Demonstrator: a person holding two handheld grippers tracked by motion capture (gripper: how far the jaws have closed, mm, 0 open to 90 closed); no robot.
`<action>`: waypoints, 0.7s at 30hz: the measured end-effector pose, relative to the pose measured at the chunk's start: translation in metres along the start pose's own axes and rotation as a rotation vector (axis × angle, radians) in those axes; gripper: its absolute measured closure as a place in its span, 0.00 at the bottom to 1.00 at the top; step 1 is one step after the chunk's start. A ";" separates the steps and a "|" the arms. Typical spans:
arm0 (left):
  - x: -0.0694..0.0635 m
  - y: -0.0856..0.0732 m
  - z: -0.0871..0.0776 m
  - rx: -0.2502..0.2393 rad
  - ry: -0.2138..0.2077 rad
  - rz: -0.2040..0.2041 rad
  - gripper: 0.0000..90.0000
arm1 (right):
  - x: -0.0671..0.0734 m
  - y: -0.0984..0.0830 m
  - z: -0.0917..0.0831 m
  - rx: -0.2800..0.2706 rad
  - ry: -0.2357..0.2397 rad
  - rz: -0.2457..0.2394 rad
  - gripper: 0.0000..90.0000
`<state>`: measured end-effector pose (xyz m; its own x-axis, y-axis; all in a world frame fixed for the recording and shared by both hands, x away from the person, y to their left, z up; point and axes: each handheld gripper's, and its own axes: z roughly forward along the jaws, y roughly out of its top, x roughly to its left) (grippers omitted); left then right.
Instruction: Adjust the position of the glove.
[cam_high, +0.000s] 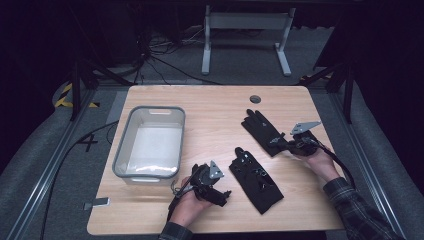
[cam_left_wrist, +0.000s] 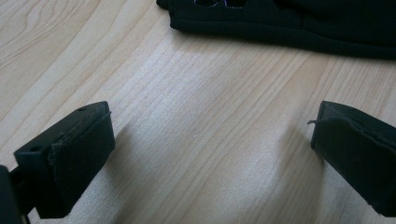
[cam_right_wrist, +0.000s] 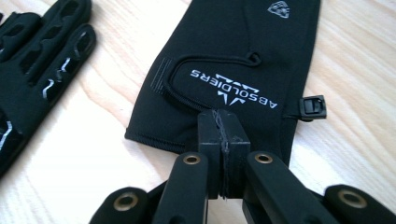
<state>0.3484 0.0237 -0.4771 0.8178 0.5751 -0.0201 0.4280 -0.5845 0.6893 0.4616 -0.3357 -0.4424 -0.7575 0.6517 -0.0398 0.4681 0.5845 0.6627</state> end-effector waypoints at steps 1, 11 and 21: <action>0.000 0.000 0.000 -0.001 0.000 -0.001 0.00 | -0.002 0.000 0.000 -0.001 -0.003 0.001 1.00; 0.000 0.000 0.000 0.000 0.000 0.000 0.00 | -0.025 -0.007 -0.007 0.023 -0.077 0.014 0.99; 0.000 0.000 0.000 0.002 0.002 -0.002 0.00 | -0.023 0.013 -0.015 -0.007 -0.047 -0.001 0.70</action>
<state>0.3481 0.0238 -0.4770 0.8163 0.5772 -0.0197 0.4299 -0.5845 0.6881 0.4786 -0.3505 -0.4212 -0.7359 0.6728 -0.0756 0.4635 0.5821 0.6681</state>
